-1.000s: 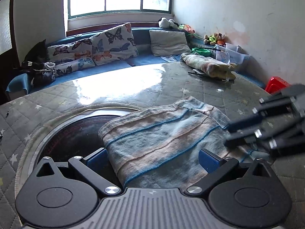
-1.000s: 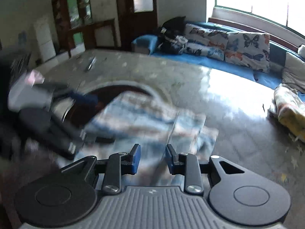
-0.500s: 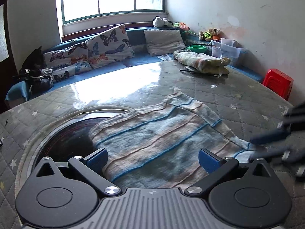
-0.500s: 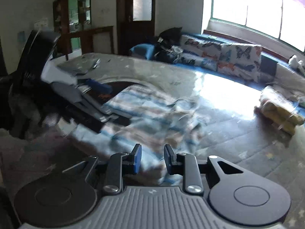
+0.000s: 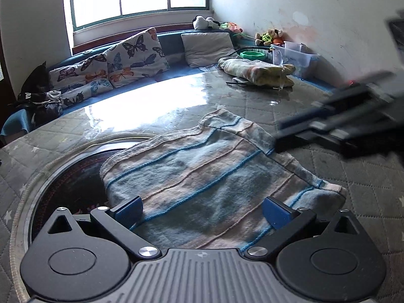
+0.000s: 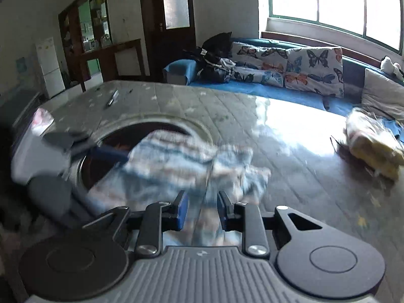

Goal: Fold clothes

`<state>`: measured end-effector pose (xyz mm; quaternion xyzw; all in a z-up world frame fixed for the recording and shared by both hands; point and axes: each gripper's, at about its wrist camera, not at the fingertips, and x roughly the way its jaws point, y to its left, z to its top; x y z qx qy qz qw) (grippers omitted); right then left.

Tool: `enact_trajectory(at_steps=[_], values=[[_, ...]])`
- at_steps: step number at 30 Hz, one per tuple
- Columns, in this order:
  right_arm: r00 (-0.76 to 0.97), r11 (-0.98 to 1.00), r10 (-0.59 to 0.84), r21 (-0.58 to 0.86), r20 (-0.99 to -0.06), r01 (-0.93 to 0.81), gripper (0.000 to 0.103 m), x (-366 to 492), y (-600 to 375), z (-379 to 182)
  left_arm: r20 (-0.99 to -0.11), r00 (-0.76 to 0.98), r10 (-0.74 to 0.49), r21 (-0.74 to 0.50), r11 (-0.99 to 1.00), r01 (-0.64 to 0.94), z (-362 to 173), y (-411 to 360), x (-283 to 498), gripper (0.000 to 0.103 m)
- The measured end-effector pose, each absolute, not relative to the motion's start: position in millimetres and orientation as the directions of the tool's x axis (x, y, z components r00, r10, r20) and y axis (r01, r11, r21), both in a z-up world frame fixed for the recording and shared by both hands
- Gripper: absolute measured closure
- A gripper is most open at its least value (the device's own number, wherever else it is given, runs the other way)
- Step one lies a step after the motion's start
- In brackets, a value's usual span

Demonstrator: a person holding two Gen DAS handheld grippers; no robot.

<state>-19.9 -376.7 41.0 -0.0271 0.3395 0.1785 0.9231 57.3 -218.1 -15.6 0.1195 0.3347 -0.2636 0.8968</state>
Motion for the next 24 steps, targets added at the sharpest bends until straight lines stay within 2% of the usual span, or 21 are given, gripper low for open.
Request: enact_trajectory(at_steps=[9,15,24], values=[[0.661,0.944,0.288,0.088,-0.693,-0.319,0.080,20,-378,8,-0.632,0.675,-0.380,0.033,0.858,0.513,-6,-204,76,0.001],[0.660,0.941,0.296,0.092,-0.690,-0.326,0.080,18,-378,5,-0.637,0.721,-0.272,0.016,0.931,0.365,-11,-178,112,0.001],[0.657,0.940,0.291,0.077,-0.695,-0.334,0.080,19,-377,7,-0.641,0.754,-0.145,0.095,0.960,0.265,-22,-153,134,0.001]])
